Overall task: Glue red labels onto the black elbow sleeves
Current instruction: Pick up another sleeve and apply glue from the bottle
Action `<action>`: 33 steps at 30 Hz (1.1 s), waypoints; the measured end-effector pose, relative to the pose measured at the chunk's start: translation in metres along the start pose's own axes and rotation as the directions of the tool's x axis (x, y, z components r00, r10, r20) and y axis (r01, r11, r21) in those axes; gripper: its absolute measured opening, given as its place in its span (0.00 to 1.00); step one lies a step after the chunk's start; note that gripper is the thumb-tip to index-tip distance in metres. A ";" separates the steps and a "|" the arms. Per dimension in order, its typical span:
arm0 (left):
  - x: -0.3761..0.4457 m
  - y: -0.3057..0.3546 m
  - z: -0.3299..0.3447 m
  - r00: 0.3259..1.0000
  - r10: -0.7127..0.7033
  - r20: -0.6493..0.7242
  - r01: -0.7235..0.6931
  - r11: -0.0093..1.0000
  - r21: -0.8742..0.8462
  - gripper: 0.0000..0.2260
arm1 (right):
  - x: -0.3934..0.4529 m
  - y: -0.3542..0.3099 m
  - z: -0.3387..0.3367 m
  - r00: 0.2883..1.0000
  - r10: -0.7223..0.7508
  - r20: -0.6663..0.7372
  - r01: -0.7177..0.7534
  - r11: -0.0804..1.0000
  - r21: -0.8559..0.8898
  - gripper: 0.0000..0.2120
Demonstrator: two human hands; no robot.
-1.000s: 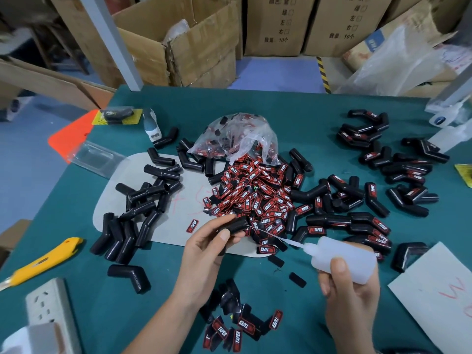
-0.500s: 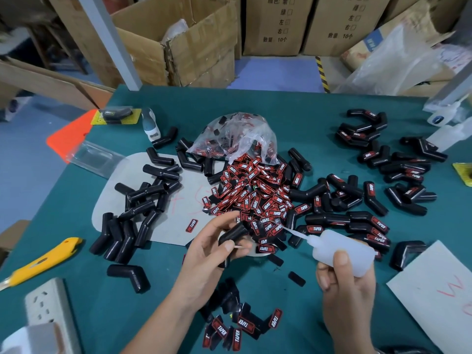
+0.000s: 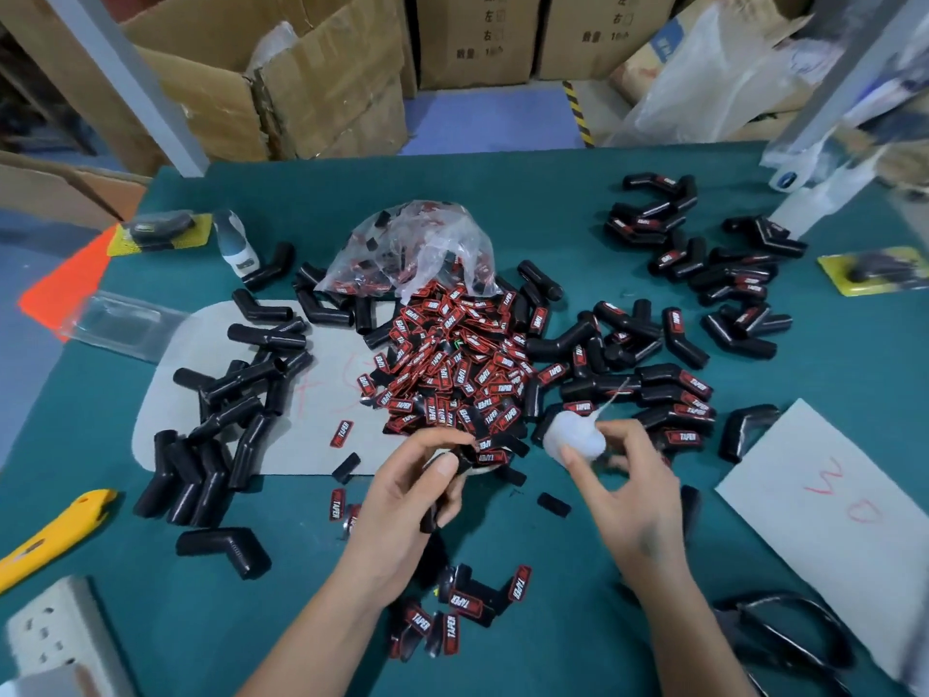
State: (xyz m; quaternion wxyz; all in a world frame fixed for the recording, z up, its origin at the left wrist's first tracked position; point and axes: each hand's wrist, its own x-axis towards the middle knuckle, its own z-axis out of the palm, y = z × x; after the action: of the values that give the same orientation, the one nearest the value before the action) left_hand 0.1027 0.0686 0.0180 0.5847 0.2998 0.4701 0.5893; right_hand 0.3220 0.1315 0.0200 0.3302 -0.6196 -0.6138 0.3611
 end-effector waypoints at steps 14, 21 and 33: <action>-0.022 -0.038 0.058 0.908 -0.226 0.353 0.181 0.971 0.156 0.18 | -0.020 0.026 -0.014 0.992 -0.122 -0.033 0.108 0.953 -0.285 0.17; -0.031 -0.042 0.060 0.853 -0.305 0.424 0.262 0.952 0.157 0.20 | -0.108 0.084 -0.102 0.959 -0.283 -0.036 0.174 0.680 -0.712 0.30; -0.027 -0.007 0.019 0.959 -0.102 0.266 0.100 0.995 0.022 0.18 | -0.112 0.110 -0.148 0.945 -0.014 0.326 0.304 0.393 -0.868 0.57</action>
State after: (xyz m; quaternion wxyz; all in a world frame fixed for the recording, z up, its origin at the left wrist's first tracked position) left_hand 0.1261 0.0453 0.0240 0.6707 0.3546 0.4043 0.5109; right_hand 0.5074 0.0219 0.0083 -0.1114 -0.5818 -0.8055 0.0157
